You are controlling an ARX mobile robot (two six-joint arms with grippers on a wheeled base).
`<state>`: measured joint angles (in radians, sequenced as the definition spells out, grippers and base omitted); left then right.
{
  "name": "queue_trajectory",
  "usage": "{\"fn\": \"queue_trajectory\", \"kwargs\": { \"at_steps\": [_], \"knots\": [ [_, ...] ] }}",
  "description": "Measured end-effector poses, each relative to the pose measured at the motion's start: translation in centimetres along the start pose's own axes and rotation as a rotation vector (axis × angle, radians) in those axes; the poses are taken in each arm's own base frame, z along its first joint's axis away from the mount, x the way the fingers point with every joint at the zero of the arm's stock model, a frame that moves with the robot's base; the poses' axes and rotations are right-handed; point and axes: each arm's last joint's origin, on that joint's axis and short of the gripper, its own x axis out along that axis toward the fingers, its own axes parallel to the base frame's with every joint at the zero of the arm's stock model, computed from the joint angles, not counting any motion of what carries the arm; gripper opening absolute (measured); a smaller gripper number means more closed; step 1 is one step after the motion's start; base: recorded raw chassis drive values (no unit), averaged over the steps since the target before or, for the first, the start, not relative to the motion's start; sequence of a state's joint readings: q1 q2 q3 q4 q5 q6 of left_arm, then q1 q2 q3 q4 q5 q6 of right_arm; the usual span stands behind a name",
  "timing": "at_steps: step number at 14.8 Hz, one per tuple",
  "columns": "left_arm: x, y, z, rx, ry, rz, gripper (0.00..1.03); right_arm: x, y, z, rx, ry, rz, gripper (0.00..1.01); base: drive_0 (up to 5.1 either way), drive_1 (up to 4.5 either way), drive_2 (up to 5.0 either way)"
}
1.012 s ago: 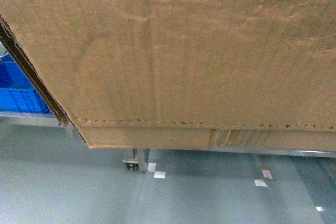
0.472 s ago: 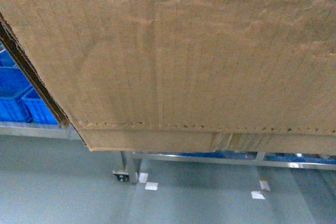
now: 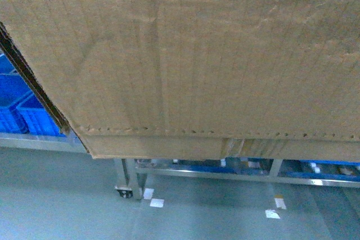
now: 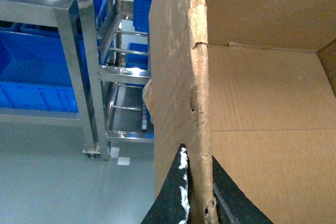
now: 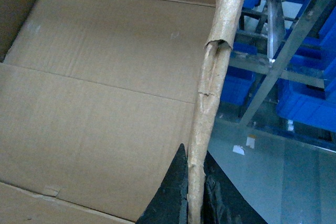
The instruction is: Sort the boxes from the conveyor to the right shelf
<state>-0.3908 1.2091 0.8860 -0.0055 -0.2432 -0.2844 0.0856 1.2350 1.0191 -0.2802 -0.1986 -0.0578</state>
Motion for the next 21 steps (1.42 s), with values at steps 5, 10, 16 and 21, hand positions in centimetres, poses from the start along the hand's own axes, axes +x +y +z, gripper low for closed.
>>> {"fn": "queue_trajectory", "kwargs": {
  "at_steps": [5, 10, 16, 21],
  "knots": [
    [0.00, -0.01, -0.02, 0.000, 0.002, -0.001, 0.02, 0.01, -0.01, -0.04, 0.001, 0.003, 0.000, 0.02, -0.2, 3.92, -4.4],
    [0.03, -0.01, -0.04, 0.001, 0.003, -0.001, 0.02, 0.04, -0.02, -0.04, 0.001, 0.003, 0.000, 0.02, 0.0, 2.82, -2.8],
    [0.31, -0.05, -0.17, 0.002, 0.007, -0.002, 0.02, 0.27, -0.07, -0.11, 0.002, 0.007, 0.000, 0.02, 0.0, 0.49, -0.5],
    [0.29, -0.03, -0.20, 0.003, 0.011, 0.000, 0.02, 0.26, -0.05, -0.14, 0.002, 0.010, 0.000, 0.02, 0.0, 0.00, 0.0]
  ]
}}
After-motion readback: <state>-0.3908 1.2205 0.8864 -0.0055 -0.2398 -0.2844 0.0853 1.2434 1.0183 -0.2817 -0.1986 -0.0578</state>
